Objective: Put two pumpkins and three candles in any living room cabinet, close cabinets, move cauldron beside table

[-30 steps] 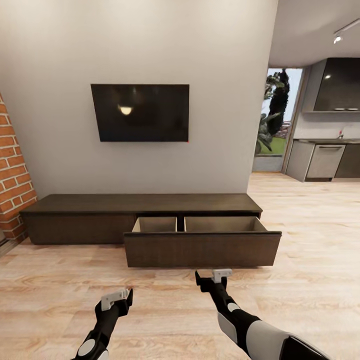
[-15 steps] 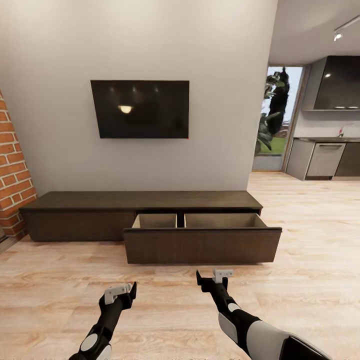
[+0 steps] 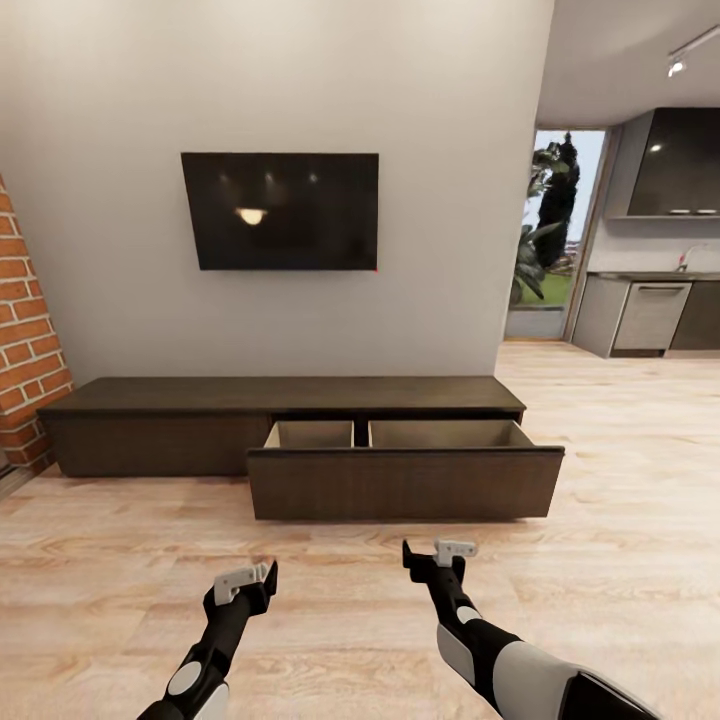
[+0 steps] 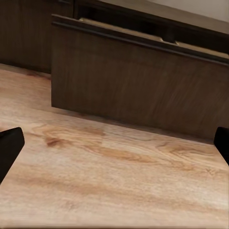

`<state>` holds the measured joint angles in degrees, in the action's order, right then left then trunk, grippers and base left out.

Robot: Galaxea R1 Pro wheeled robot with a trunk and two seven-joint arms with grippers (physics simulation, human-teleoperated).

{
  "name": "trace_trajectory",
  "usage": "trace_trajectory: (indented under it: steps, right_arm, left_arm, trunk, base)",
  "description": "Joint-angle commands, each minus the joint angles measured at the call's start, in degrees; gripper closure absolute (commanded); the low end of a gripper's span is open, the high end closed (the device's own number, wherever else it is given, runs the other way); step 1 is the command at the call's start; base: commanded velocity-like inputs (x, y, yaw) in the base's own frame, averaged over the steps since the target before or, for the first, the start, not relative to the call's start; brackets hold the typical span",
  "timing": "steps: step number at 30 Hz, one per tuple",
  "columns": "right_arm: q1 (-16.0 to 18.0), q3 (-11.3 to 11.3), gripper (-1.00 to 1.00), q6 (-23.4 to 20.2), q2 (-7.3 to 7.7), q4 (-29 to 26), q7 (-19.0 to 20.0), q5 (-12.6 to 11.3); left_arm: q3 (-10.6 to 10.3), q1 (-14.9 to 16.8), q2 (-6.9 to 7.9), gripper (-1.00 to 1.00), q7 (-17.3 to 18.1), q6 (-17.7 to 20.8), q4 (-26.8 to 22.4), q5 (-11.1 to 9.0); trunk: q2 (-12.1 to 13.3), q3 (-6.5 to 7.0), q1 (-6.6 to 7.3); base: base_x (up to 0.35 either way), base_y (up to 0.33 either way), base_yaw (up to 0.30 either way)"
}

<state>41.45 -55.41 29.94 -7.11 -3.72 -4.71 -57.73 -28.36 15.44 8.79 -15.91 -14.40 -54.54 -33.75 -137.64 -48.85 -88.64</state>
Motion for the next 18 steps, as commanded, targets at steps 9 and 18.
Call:
trace_trajectory:
  steps: [9, 18]
  right_arm:
    - [0.0, -0.5, -1.0, 0.1, -0.01, 0.0, -2.0, -0.1]
    - [0.0, -0.6, -1.0, 0.0, -0.01, -0.1, -2.1, -0.2]
  left_arm:
    - [-0.4, 0.1, 0.08, -1.0, -0.4, -0.3, 0.0, -0.5]
    - [-0.4, 0.1, 0.08, -1.0, -0.4, -0.4, 0.1, -0.5]
  trunk:
    - [-3.7, -1.68, -1.97]
    - [-5.7, -3.47, -3.14]
  base:
    - [0.0, 0.0, 0.0]
    - [0.0, 0.0, 0.0]
